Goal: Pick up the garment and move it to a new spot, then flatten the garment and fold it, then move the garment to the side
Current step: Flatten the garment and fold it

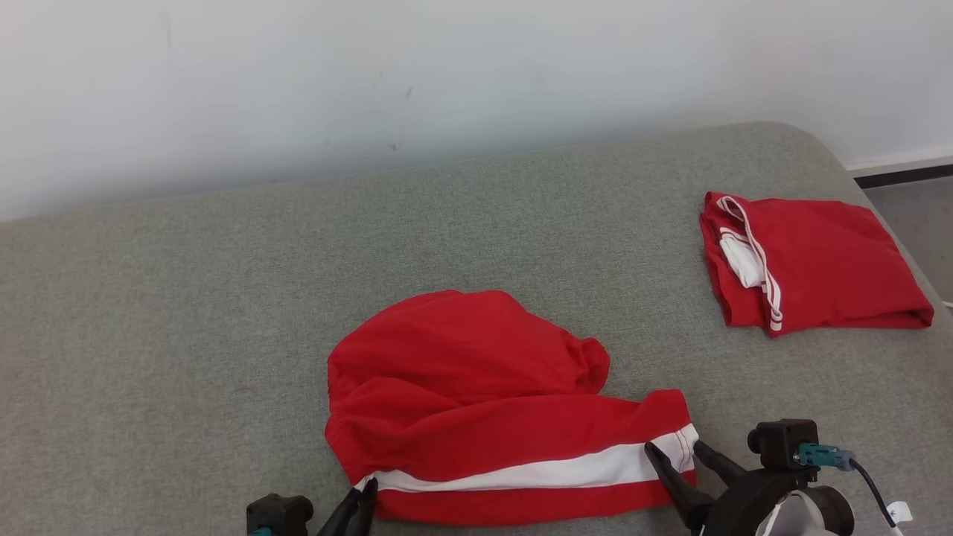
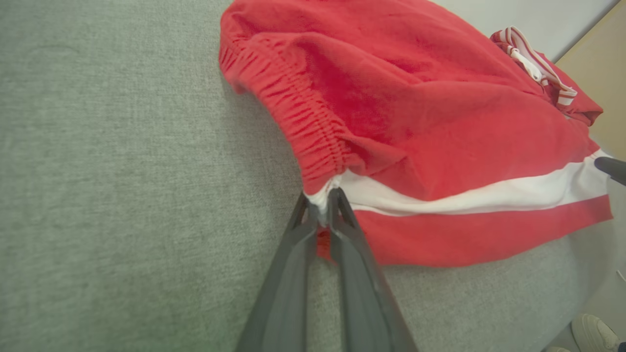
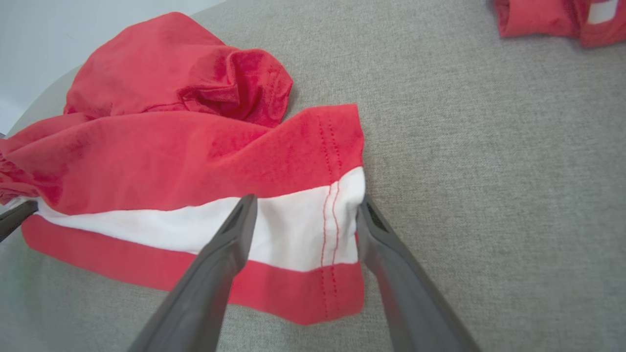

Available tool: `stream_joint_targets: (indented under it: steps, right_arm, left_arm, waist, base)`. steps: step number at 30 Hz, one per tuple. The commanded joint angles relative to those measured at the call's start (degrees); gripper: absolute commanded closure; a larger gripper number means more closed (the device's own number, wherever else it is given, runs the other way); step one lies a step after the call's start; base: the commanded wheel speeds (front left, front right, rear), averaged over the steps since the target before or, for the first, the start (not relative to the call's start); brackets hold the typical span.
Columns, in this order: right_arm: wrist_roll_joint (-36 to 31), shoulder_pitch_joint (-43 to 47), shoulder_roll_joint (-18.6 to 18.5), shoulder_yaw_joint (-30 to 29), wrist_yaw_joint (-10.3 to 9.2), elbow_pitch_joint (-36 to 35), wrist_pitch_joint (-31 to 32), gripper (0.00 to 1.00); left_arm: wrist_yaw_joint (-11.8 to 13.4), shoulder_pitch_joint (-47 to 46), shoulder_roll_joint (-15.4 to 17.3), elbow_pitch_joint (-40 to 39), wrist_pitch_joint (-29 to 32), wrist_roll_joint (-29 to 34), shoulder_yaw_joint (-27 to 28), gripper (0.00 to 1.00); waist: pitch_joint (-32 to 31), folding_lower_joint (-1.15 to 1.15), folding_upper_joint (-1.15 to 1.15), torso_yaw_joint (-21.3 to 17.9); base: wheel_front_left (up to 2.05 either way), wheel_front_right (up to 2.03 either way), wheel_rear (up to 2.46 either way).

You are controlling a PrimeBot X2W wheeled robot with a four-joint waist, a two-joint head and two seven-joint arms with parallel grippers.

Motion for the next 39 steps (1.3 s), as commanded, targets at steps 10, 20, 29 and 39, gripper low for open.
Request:
stream_joint_targets:
  steps: [10, 20, 29, 39]
  right_arm:
    - [0.1, -1.1, -0.3, 2.1, -0.13, 0.1, 1.0, 1.0]
    - [2.7, -2.0, -2.7, -2.1, -0.13, -5.9, -0.7, 1.0]
    - [7.0, -14.4, -3.4, -4.8, -0.13, -13.1, 5.1, 1.0]
    - [9.4, -40.7, 1.4, -5.6, -0.13, -3.9, 6.6, 1.0]
  left_arm:
    - [0.1, -0.8, 0.3, 0.3, -0.5, -0.8, -0.5, 1.0]
    - [-0.1, -1.8, -0.4, -4.8, 0.5, -5.8, 1.1, 1.0]
    - [-0.1, -12.5, 2.4, -12.7, 7.3, -11.0, 3.5, 1.0]
    - [0.0, -38.1, 7.6, -11.0, 13.7, -11.5, 5.7, 1.0]
  waist:
    - [-0.2, 0.0, -0.01, 0.6]
    - [-0.4, 0.0, -0.01, 0.7]
    - [3.4, 0.0, -0.01, 0.5]
    - [16.6, 0.0, -0.01, -0.5]
  base:
    - [0.0, 0.0, 0.0]
    - [0.0, 0.0, 0.0]
    - [0.0, 0.0, 0.0]
    - [0.0, 0.0, 0.0]
